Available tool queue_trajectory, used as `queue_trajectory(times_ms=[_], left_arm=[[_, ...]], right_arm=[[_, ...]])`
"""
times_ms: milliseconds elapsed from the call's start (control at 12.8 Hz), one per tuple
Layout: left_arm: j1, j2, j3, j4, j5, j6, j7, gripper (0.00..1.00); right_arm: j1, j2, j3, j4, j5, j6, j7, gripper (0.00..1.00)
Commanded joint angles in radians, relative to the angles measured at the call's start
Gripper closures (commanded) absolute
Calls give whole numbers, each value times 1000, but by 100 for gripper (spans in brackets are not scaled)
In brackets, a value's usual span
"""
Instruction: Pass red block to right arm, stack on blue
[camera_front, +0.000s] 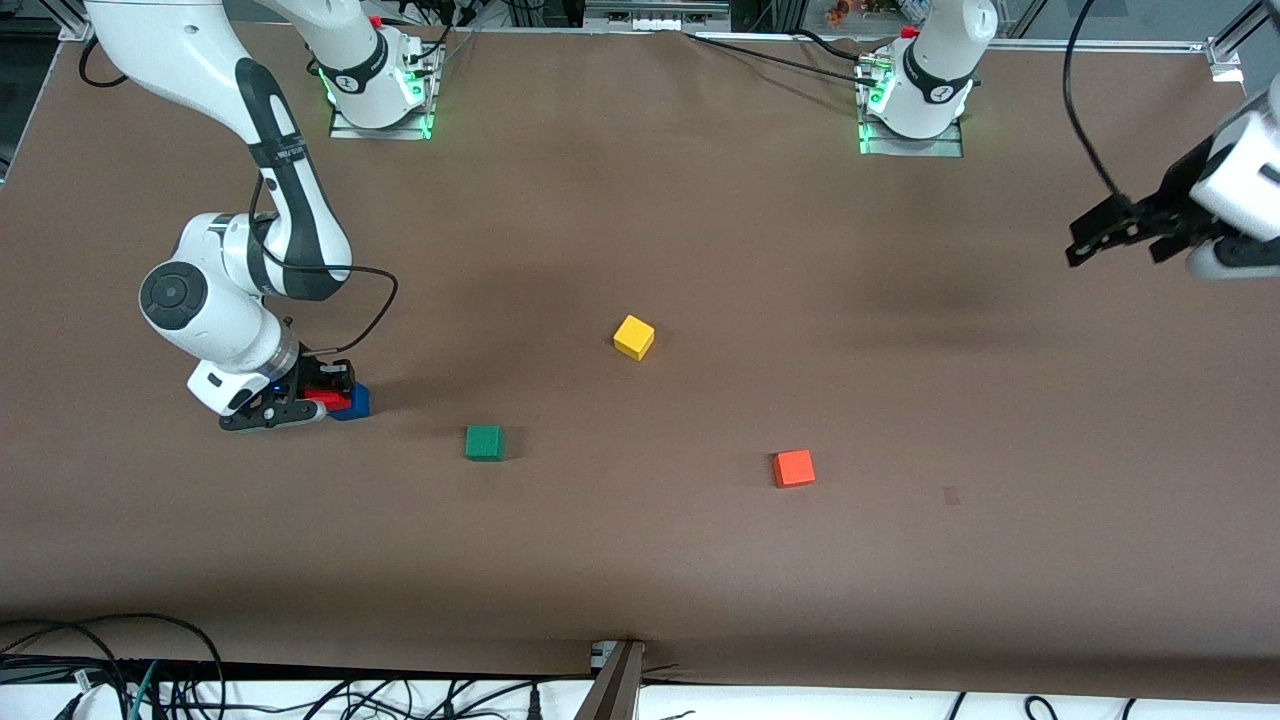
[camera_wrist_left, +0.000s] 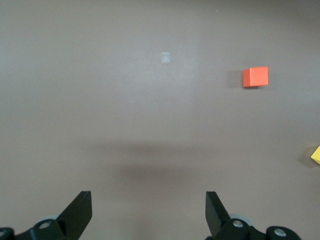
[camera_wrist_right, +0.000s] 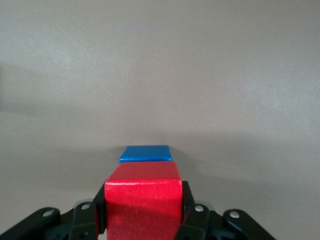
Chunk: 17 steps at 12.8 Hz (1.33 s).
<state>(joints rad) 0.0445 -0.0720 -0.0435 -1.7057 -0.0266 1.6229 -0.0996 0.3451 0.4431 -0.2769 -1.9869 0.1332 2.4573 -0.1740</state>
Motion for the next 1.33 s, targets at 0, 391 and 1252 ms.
queue_trajectory(times_ms=[0,391,1252], left_arm=[[-6,-5,-24,17,8,-52,-17,0],[-12,15,-56,44,4,-87,-6,0],[-8,23,-62,60,-9,-107,-17,0]], right_arm=[[3,-4,-2,-20,-18,22,14,83],[5,5,-1,-21,-17,34,16,83],[-3,-41,-7,93,-17,-152,4,0]])
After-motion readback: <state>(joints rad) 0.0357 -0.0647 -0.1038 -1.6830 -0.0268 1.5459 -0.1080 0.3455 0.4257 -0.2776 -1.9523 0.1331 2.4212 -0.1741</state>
